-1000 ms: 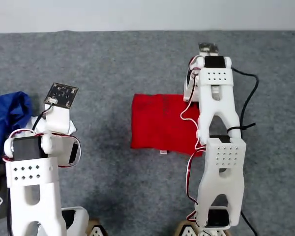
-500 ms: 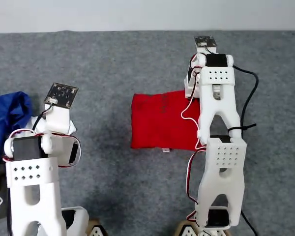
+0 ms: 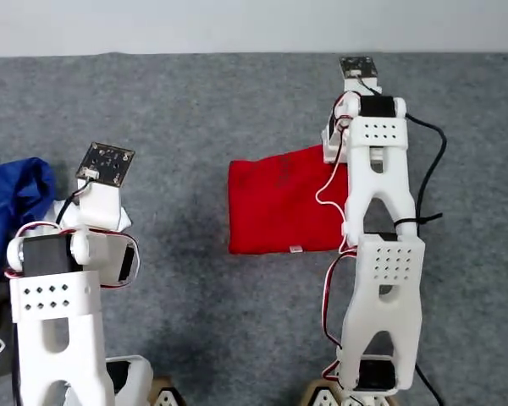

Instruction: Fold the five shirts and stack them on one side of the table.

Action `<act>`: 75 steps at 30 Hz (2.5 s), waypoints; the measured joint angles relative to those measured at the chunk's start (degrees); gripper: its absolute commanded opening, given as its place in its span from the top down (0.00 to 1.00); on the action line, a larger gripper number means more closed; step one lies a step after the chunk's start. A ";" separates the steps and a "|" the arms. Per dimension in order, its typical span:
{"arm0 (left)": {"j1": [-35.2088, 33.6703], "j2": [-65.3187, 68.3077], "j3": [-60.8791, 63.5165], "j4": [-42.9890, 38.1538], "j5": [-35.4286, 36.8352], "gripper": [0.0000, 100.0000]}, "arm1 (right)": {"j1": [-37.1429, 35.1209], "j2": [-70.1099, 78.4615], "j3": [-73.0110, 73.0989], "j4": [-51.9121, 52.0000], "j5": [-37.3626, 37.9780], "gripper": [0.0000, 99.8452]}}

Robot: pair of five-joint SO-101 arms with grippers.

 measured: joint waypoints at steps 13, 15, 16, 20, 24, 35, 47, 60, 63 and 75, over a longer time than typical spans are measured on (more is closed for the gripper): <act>0.00 0.00 0.00 0.00 0.00 0.99 | 0.00 -2.55 -13.36 14.42 0.00 0.75; 0.00 0.00 0.00 0.00 0.00 0.99 | 0.00 -3.08 -13.98 14.42 0.00 0.82; 0.00 0.00 0.00 0.00 0.00 0.99 | 0.00 -3.43 -13.98 14.42 0.00 0.87; 0.00 0.00 -1.67 0.53 0.00 0.99 | 0.00 -6.77 -10.64 14.42 0.00 0.98; 0.00 0.00 -4.48 2.46 0.00 0.99 | -0.35 -13.98 1.05 14.42 2.81 0.99; -14.77 0.00 -5.27 3.34 0.00 0.99 | -4.31 -21.63 32.70 13.45 8.26 0.99; -25.32 0.00 -5.80 3.43 -4.31 0.99 | -0.09 -18.46 37.10 9.32 11.52 0.99; -25.32 0.00 -14.15 3.60 -4.75 0.99 | -19.52 -28.84 37.01 11.43 11.52 0.99; -25.32 0.00 -14.15 3.60 -4.75 0.99 | -23.21 -25.76 37.01 8.97 11.60 0.99; -25.32 0.00 -14.15 3.60 -4.75 0.99 | -27.87 -10.81 32.09 5.27 11.60 0.99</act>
